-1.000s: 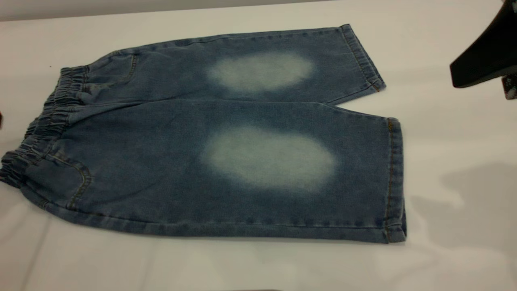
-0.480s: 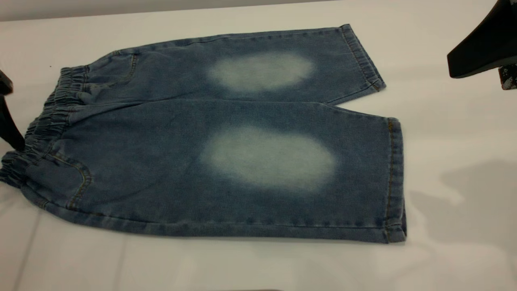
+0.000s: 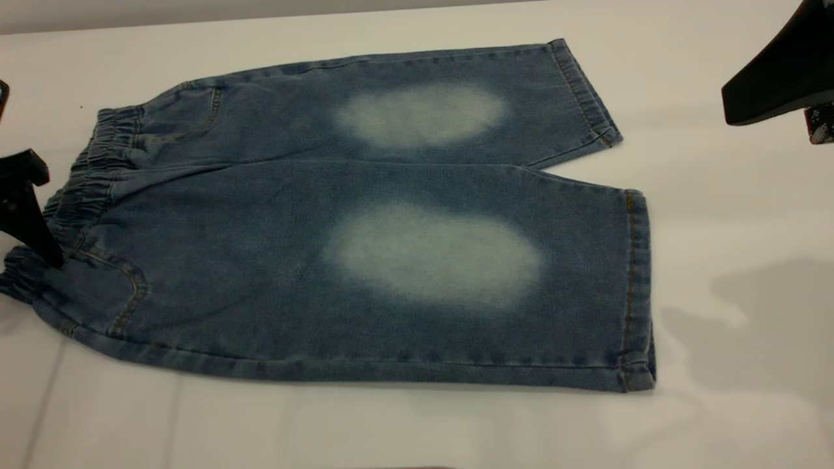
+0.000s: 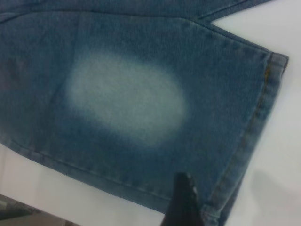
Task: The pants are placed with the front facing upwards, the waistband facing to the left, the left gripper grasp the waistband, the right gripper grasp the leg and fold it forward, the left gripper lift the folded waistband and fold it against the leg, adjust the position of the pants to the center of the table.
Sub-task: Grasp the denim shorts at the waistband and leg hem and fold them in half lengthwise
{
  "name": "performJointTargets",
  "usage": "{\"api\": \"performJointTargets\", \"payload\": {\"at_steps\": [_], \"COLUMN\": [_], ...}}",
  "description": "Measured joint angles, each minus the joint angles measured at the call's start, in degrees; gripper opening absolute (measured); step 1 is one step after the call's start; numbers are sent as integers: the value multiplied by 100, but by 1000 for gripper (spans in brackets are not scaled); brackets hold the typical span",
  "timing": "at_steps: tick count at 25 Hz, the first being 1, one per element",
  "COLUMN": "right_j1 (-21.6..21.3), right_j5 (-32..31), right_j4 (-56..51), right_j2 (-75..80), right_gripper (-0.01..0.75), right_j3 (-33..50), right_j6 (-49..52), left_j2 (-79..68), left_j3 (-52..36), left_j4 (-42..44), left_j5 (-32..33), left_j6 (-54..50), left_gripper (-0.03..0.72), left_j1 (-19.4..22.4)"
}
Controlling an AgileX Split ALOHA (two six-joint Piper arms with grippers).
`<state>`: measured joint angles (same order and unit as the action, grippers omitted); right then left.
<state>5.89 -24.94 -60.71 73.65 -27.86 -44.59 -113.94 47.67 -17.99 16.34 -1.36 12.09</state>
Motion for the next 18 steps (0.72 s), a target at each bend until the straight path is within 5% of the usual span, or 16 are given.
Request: {"api": "performJointTargets", "payload": {"at_steps": [8, 15, 18], "right_j1": [0, 0, 0], "right_j5": [0, -89, -411], "right_j4": [0, -2, -102], "right_j2": [0, 5, 176], "right_gripper": [490, 490, 490], "right_j3": [0, 0, 0], "right_j6": [0, 47, 154], "left_j2": [-223, -246, -260], "left_j3": [76, 100, 212], "left_j4": [-21, -169, -97], "left_j5": [-76, -167, -65], "left_j6": [7, 170, 438], "left_gripper": [495, 119, 92], "left_j1": [0, -81, -226]}}
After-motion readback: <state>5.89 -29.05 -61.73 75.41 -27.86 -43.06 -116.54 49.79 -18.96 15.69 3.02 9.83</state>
